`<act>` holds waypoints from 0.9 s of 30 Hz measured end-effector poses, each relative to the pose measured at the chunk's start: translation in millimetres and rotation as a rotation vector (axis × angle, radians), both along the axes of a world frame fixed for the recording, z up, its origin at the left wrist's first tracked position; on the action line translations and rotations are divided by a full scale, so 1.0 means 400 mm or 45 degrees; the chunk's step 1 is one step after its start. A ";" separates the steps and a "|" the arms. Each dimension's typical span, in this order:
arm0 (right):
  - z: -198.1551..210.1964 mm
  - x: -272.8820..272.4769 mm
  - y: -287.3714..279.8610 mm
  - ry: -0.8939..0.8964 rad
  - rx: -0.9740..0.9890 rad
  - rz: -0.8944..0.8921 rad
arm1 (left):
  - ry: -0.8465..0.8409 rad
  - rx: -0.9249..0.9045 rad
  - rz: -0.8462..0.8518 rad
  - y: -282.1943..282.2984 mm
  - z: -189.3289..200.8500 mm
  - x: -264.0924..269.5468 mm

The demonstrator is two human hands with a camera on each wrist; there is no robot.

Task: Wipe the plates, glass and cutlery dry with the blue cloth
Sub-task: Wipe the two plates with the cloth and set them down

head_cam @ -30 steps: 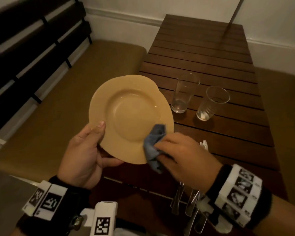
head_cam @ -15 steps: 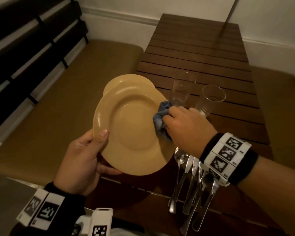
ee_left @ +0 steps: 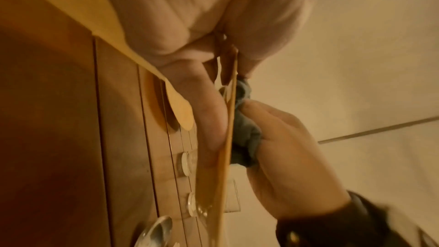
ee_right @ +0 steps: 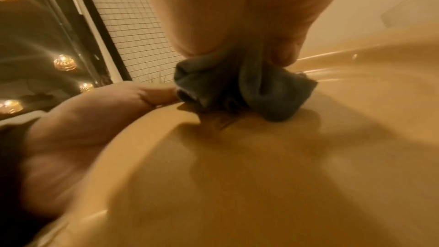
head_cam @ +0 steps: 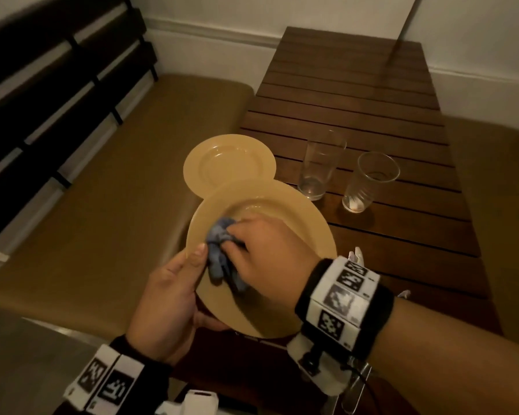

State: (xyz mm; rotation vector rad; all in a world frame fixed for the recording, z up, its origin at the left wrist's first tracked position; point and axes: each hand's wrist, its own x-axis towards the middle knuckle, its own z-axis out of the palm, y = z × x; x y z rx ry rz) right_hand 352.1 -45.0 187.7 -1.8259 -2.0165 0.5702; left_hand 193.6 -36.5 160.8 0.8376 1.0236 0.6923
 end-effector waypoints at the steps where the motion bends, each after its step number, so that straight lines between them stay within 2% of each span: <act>1: 0.001 0.005 0.017 -0.104 -0.016 -0.017 | 0.014 0.016 -0.009 -0.001 0.002 -0.002; 5: -0.005 0.087 0.066 -0.278 -0.002 -0.151 | 0.009 0.079 0.009 -0.001 0.015 -0.016; 8: -0.002 0.147 0.055 -0.551 -0.262 -0.059 | -0.058 0.068 0.085 0.014 0.022 -0.029; 9: 0.000 0.155 0.038 -0.575 -0.307 -0.048 | -0.076 0.051 0.123 0.020 0.022 -0.032; 14: 0.007 0.105 -0.070 -0.375 -0.322 0.063 | -0.094 -0.022 0.212 0.034 0.015 -0.044; 16: 0.018 0.092 -0.102 -0.198 -0.261 -0.047 | -0.107 -0.034 0.225 0.035 0.013 -0.049; 17: 0.019 0.096 -0.107 -0.181 -0.221 -0.101 | -0.116 -0.039 0.228 0.036 0.013 -0.051; 21: 0.011 0.145 -0.082 -0.277 -0.039 -0.322 | -0.080 -0.027 0.150 0.022 0.019 -0.055; 24: 0.028 0.177 -0.040 -0.373 0.036 -0.314 | -0.047 -0.004 0.026 0.007 0.030 -0.062; 27: 0.053 0.188 0.003 -0.338 0.022 -0.305 | 0.003 0.078 -0.087 -0.005 0.034 -0.064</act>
